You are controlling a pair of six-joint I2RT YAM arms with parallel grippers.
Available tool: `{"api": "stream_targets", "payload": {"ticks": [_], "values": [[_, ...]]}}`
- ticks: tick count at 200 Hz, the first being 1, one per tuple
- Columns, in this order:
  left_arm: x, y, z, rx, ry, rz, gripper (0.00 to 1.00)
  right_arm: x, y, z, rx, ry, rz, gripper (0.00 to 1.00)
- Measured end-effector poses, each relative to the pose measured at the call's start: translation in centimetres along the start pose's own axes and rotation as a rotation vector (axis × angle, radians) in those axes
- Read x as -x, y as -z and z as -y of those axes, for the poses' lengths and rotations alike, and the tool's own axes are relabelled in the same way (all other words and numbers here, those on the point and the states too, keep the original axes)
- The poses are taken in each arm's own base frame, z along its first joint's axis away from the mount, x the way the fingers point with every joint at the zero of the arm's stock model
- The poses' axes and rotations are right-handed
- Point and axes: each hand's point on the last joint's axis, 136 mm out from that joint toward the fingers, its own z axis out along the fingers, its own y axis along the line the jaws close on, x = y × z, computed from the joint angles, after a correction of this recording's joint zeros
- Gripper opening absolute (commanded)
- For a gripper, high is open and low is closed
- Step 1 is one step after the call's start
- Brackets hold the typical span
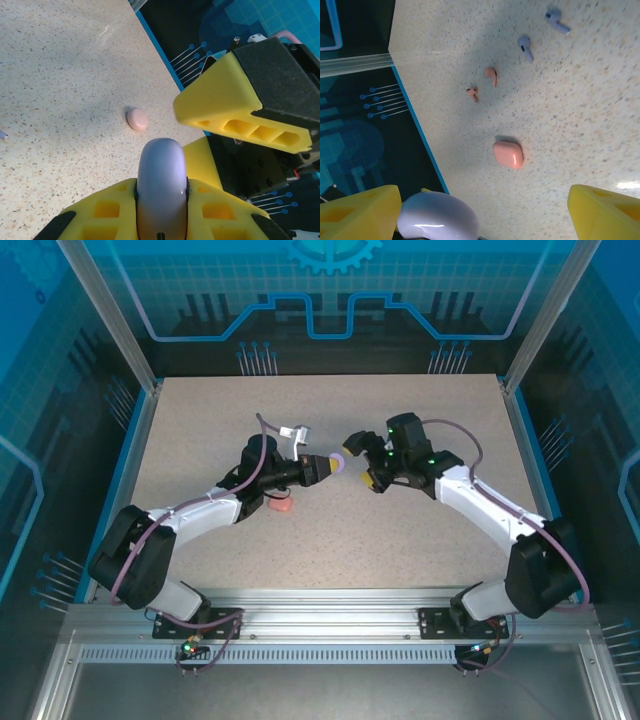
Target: Insert wireless bluetooth earbuds into charging case
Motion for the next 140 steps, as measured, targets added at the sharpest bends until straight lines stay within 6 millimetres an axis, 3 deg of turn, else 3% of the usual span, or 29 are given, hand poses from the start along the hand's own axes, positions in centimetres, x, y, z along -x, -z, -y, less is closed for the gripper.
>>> {"api": "stream_targets", "payload": {"ticks": [47, 140], "values": [[0.1, 0.0, -0.2, 0.014, -0.022, 0.011, 0.00, -1.6, -1.9, -2.5, -0.001, -0.044, -0.015, 0.83], [0.6, 0.2, 0.2, 0.017, -0.037, 0.029, 0.00, -2.2, -3.4, -2.8, 0.000, -0.091, -0.017, 0.52]]}}
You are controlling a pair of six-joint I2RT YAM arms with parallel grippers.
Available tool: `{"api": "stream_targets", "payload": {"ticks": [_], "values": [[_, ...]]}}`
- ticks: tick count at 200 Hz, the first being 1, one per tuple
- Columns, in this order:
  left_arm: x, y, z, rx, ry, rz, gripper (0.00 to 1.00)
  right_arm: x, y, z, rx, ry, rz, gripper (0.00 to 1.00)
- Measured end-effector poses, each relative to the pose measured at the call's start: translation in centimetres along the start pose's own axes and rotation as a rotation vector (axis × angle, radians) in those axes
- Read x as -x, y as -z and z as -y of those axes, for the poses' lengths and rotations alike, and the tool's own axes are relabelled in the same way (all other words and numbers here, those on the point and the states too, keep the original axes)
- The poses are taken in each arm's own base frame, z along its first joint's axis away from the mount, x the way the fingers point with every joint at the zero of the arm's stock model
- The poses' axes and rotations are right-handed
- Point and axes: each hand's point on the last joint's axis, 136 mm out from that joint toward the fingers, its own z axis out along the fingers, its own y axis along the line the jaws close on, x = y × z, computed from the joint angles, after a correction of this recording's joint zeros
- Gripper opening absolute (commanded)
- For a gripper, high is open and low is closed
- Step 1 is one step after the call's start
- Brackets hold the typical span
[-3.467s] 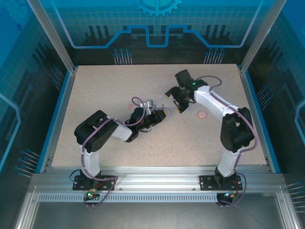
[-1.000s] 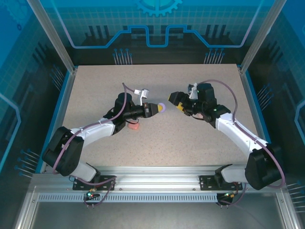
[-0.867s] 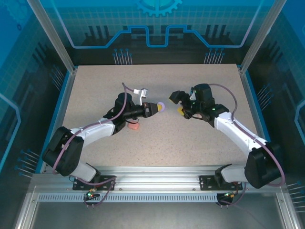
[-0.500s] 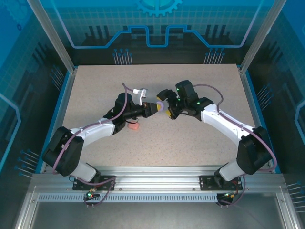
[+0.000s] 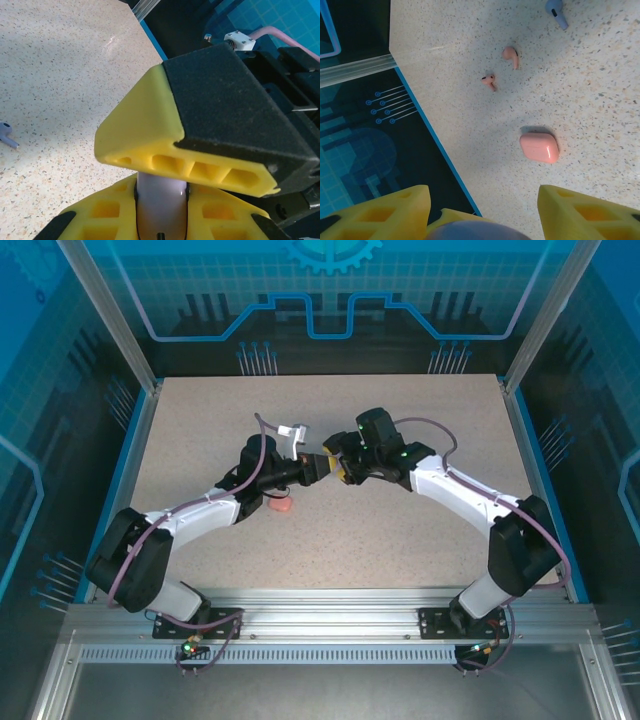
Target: Insert wireless bluetooth earbuds into charging case
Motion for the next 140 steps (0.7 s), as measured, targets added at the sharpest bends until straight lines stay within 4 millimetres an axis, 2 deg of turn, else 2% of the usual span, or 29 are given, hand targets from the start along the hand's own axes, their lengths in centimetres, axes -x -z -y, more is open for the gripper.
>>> {"api": "stream_targets", "payload": {"ticks": [36, 44, 78, 89, 140], "values": [[0.10, 0.01, -0.25, 0.013, 0.002, 0.007, 0.00, 0.14, -0.29, -0.12, 0.003, -0.002, 0.004, 0.38], [0.08, 0.01, -0.30, 0.016, 0.003, 0.006, 0.00, 0.15, -0.36, -0.12, 0.003, 0.000, 0.004, 0.37], [0.05, 0.01, -0.39, 0.020, 0.005, 0.006, 0.20, 0.18, -0.42, -0.11, 0.003, 0.000, 0.005, 0.36], [0.07, 0.00, -0.42, 0.022, 0.004, 0.007, 0.24, 0.21, -0.42, -0.10, 0.003, 0.000, 0.006, 0.35], [0.06, -0.01, -0.45, 0.025, 0.004, 0.008, 0.26, 0.22, -0.44, -0.13, 0.004, -0.001, 0.006, 0.35]]}}
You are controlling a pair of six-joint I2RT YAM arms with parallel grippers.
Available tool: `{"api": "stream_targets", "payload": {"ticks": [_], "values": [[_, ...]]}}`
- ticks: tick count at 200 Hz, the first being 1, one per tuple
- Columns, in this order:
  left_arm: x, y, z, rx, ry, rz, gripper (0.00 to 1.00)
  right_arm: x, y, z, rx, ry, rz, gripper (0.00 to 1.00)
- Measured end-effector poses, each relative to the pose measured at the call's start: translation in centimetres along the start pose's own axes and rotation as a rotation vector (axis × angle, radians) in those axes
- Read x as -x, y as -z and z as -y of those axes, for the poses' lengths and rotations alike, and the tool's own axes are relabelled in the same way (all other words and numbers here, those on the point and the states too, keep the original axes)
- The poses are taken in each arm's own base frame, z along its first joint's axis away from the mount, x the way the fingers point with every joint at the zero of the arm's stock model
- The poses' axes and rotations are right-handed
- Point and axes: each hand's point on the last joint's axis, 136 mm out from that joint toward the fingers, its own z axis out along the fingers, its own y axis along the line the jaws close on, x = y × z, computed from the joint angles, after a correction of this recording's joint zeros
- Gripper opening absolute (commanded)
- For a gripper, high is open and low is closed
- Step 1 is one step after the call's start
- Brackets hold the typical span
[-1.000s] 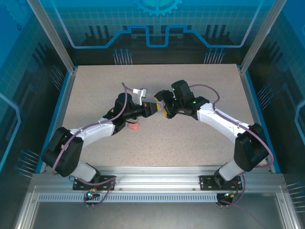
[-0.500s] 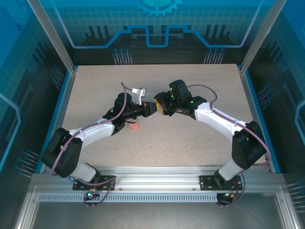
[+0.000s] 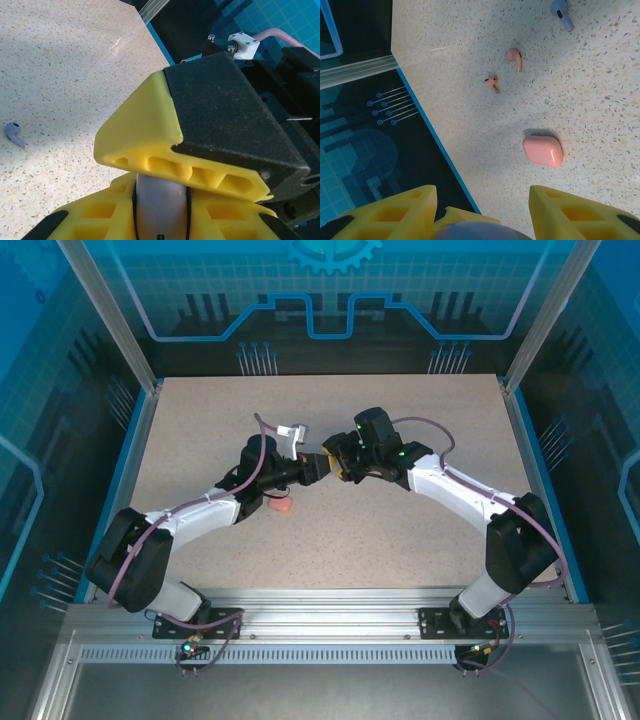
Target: Insert wireless bluetooth earbuds into charging case
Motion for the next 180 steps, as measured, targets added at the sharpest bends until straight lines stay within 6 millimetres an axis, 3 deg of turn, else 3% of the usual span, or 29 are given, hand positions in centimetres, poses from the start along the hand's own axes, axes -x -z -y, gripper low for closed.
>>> {"api": "stream_targets", "payload": {"ticks": [87, 103, 122, 151, 167, 180], "values": [[0.02, -0.02, 0.02, 0.001, -0.001, 0.002, 0.32, 0.06, -0.03, 0.03, -0.001, -0.001, 0.002, 0.35], [0.05, -0.02, 0.02, 0.001, -0.002, 0.004, 0.28, 0.07, -0.03, 0.03, -0.001, -0.001, 0.002, 0.35], [0.08, -0.02, -0.02, 0.003, -0.001, 0.006, 0.16, 0.18, -0.03, 0.02, -0.001, -0.001, 0.008, 0.35], [0.13, -0.01, -0.04, 0.004, 0.001, 0.009, 0.05, 0.27, -0.01, 0.01, 0.000, -0.002, 0.010, 0.35], [0.14, -0.01, -0.02, 0.004, 0.001, 0.010, 0.00, 0.27, -0.02, 0.01, 0.000, -0.002, 0.010, 0.43], [0.14, -0.01, -0.03, 0.004, 0.001, 0.010, 0.00, 0.27, -0.02, 0.00, 0.000, 0.000, 0.010, 0.65]]}}
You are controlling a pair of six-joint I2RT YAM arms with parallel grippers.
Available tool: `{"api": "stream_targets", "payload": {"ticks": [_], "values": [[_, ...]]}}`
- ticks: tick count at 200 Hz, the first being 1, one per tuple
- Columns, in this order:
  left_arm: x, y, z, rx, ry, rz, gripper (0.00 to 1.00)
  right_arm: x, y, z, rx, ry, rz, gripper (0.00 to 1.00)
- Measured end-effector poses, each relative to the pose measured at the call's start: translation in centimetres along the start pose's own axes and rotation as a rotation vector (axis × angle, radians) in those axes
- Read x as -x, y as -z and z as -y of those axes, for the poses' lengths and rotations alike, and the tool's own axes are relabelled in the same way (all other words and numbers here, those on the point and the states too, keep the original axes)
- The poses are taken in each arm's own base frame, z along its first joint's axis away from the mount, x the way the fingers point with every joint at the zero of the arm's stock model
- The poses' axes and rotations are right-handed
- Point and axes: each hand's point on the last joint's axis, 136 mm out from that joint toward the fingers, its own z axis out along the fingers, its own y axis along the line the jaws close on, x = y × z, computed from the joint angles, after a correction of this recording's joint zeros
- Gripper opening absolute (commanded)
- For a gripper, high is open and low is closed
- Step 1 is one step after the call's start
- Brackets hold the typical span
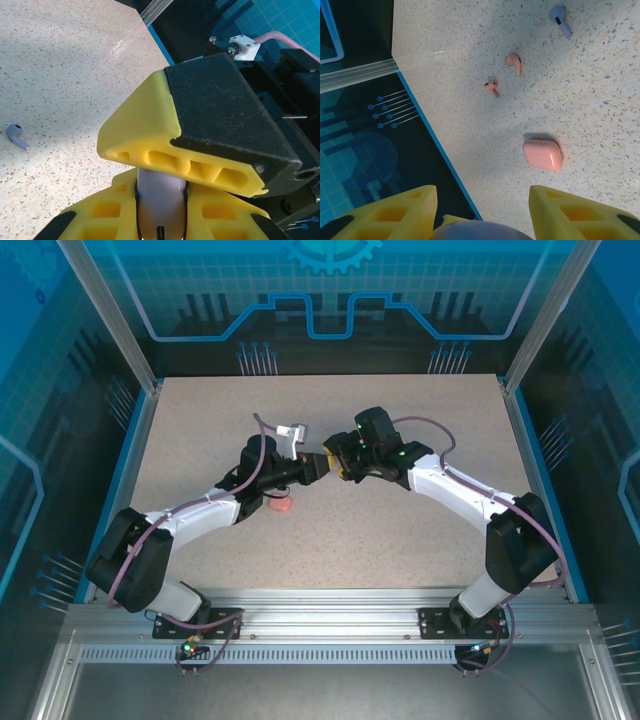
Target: Insert wireless bluetooth earbuds into charging case
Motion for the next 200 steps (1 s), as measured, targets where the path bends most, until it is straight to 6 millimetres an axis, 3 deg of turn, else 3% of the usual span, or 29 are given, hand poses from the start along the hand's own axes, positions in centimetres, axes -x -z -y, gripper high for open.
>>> {"api": "stream_targets", "payload": {"ticks": [18, 51, 70, 93, 114, 138, 169, 200], "values": [[0.2, 0.0, 0.2, -0.006, -0.005, 0.007, 0.00, 0.0, 0.0, 0.0, -0.001, 0.008, 0.000, 0.80], [0.2, 0.1, 0.4, -0.010, -0.009, 0.009, 0.00, 1.8, 0.9, 0.1, -0.003, 0.059, 0.037, 0.84], [0.3, 0.2, 0.5, -0.012, -0.012, 0.008, 0.00, 4.1, 3.7, -0.5, 0.036, 0.138, 0.098, 0.85], [0.0, 0.3, 0.8, -0.020, -0.017, -0.010, 0.00, 6.8, 8.5, -1.2, 0.107, 0.326, 0.189, 0.85], [0.1, 0.2, 1.2, -0.031, -0.022, -0.031, 0.00, 6.8, 10.9, -1.7, 0.175, 0.558, 0.210, 0.84], [0.9, 0.2, 2.4, -0.059, -0.037, -0.034, 0.00, 4.7, 10.4, -0.2, 0.217, 0.742, 0.128, 0.83], [1.6, 0.1, 3.4, -0.088, -0.047, -0.037, 0.00, 3.2, 8.4, 2.5, 0.228, 0.821, 0.026, 0.82], [1.4, -0.2, 3.2, -0.086, -0.039, -0.053, 0.00, 2.3, 7.3, 2.6, 0.259, 0.862, -0.021, 0.81]]}}
